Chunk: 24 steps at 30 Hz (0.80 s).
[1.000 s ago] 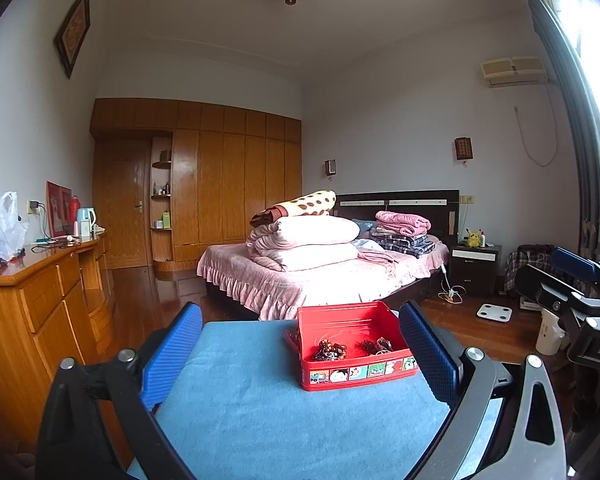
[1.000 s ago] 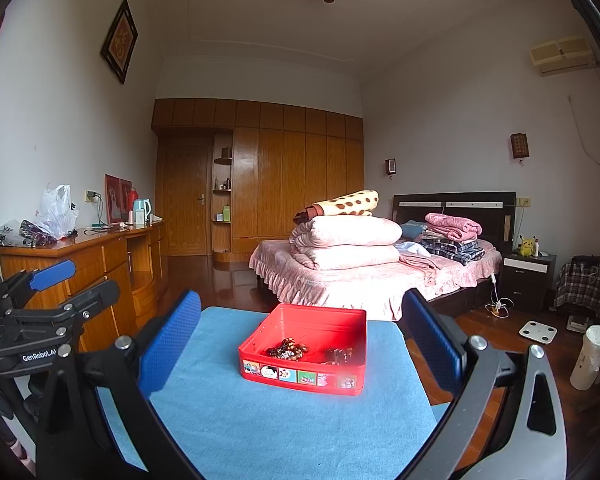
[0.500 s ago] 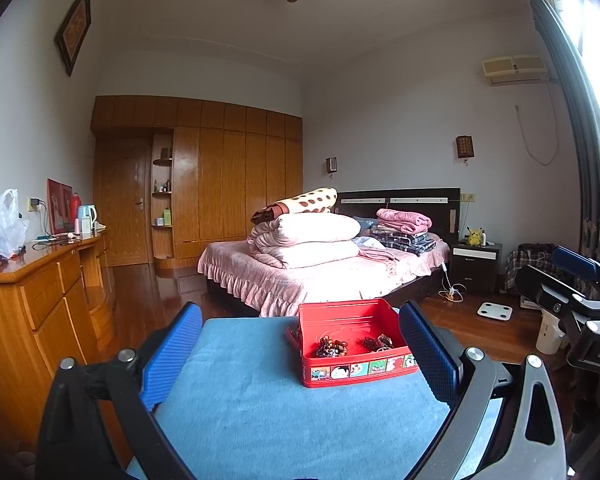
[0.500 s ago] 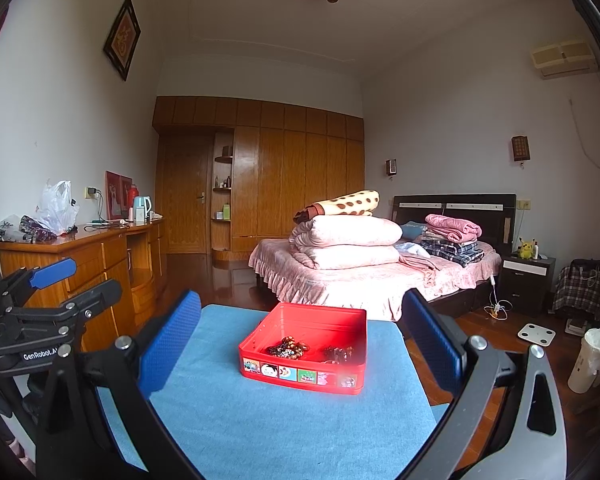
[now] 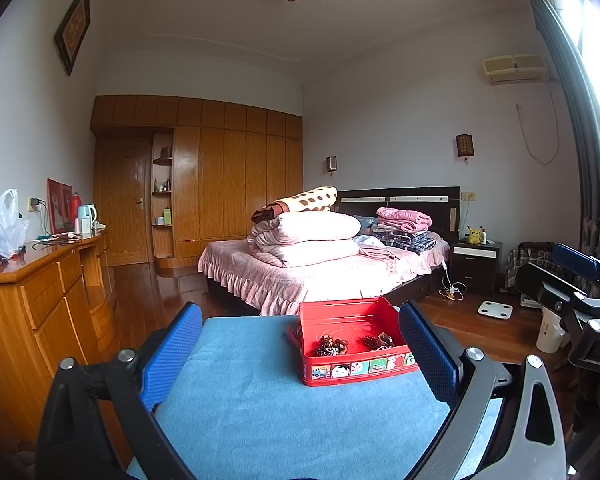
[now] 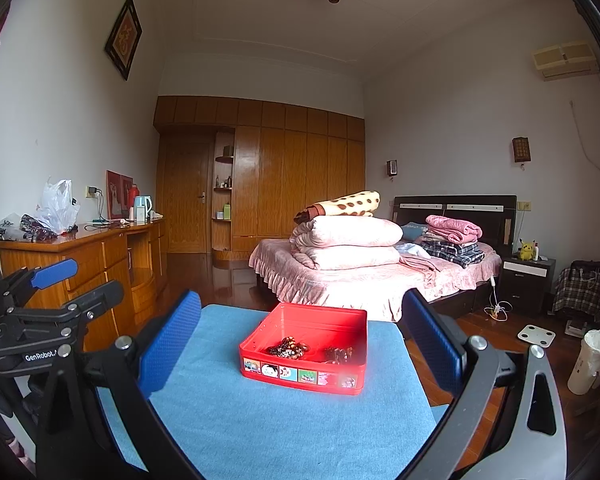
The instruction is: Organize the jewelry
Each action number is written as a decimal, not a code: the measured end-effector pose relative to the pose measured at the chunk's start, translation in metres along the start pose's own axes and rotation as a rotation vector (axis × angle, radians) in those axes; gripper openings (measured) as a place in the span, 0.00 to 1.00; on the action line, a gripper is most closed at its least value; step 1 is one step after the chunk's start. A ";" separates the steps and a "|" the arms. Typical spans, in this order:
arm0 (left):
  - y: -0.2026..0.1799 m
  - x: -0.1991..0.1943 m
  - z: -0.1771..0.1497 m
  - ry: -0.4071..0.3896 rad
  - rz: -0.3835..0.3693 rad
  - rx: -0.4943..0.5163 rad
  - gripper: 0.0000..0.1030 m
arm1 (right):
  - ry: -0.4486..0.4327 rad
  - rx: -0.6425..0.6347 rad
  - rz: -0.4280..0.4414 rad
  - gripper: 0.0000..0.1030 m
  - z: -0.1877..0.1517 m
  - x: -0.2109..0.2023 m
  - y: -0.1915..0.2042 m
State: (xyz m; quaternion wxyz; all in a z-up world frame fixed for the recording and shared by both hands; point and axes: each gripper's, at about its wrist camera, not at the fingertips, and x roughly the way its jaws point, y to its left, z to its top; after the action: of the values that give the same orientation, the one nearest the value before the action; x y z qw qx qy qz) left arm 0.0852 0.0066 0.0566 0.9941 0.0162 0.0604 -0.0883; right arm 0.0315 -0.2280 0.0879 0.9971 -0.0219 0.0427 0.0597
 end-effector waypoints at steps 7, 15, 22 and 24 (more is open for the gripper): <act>0.001 0.001 -0.001 0.003 -0.001 0.000 0.94 | 0.002 -0.003 0.001 0.95 0.001 0.000 0.000; 0.002 0.002 -0.002 0.006 -0.005 -0.002 0.94 | 0.002 -0.002 0.001 0.95 0.001 0.000 0.000; 0.004 0.003 -0.005 0.013 -0.009 -0.010 0.94 | 0.010 -0.003 -0.002 0.95 0.002 0.003 0.000; 0.004 0.003 -0.006 0.016 -0.009 -0.012 0.94 | 0.012 -0.004 -0.003 0.95 0.002 0.004 0.000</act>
State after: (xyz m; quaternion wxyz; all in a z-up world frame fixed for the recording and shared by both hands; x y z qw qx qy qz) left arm 0.0882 0.0102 0.0503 0.9933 0.0105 0.0691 -0.0921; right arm 0.0355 -0.2276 0.0896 0.9968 -0.0244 0.0483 0.0580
